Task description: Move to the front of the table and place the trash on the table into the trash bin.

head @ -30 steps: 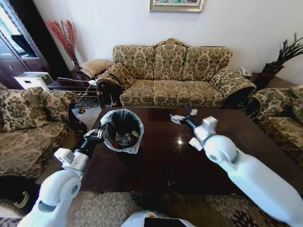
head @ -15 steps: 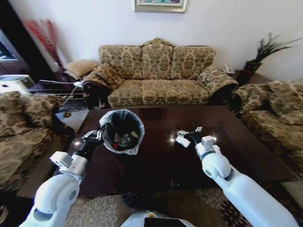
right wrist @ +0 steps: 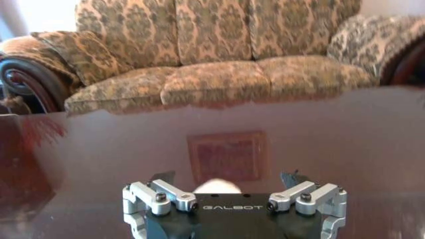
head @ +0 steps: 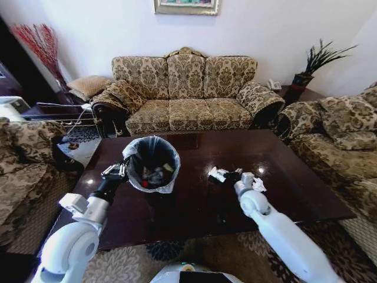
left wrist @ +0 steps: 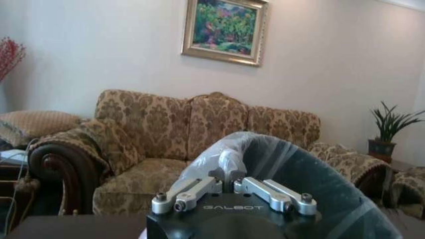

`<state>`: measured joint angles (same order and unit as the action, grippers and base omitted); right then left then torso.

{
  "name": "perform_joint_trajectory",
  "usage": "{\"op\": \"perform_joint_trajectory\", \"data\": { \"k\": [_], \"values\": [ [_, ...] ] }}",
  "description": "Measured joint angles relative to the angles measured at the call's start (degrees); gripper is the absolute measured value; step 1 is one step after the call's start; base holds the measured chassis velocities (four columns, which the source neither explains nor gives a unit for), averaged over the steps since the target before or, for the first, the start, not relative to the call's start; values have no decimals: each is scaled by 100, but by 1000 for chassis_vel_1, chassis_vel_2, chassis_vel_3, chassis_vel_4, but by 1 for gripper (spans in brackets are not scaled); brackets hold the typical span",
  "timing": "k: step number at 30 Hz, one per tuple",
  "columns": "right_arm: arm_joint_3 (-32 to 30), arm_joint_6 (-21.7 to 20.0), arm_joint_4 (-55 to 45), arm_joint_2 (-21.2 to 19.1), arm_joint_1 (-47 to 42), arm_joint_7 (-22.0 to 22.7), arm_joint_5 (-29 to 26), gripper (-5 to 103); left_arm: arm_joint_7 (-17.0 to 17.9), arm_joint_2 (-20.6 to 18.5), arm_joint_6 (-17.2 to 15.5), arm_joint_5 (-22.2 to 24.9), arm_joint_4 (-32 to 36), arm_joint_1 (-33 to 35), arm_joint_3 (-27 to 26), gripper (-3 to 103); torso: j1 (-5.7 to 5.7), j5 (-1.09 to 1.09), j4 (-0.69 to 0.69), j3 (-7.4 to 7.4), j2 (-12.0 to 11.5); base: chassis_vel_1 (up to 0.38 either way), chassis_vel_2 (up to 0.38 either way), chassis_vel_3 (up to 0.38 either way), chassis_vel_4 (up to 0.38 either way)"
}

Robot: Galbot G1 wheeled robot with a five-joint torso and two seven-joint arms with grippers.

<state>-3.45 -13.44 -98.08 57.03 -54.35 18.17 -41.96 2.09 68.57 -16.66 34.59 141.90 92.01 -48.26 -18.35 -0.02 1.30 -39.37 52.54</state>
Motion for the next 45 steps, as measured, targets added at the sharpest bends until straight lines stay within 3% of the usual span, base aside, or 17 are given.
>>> {"op": "perform_joint_trajectory", "data": {
  "k": [6, 8, 28, 32, 34, 37, 45],
  "values": [
    [30, 29, 404, 398, 49, 86, -117, 100, -73, -52, 49, -5, -80, 35, -19, 3, 0, 1, -5, 0, 0, 0, 0, 0, 0],
    [69, 90, 615, 539, 179, -24, -144, 100, -75, -54, 65, -10, -92, 39, -21, 3, 0, 1, 0, 0, 0, 0, 0, 0, 0],
    [64, 89, 1220, 741, 398, -157, -151, 102, -151, 3, 125, -78, -280, -30, 46, 3, 0, 0, -2, 0, 0, 0, 0, 0, 0],
    [65, 115, 1274, 805, 389, -147, -108, 86, -161, 5, 154, -80, -303, -30, 37, 3, 0, 1, -1, 0, 0, 0, 0, 0, 0],
    [64, 124, 1283, 816, 381, -145, -95, 86, -166, 5, 160, -80, -310, -31, 36, 3, 0, 0, -1, 0, 0, 0, 0, 0, 0],
    [55, 165, 1311, 840, 357, -143, -41, 70, -172, 4, 178, -80, -336, -47, 37, 3, 0, 1, -3, 0, 0, 0, 0, 0, 0],
    [31, 233, 1308, 850, 311, -113, 57, 50, -172, -19, 191, -82, -374, -96, 47, 3, 0, 2, -1, 0, 0, 0, 0, 0, 0]
  ]
}}
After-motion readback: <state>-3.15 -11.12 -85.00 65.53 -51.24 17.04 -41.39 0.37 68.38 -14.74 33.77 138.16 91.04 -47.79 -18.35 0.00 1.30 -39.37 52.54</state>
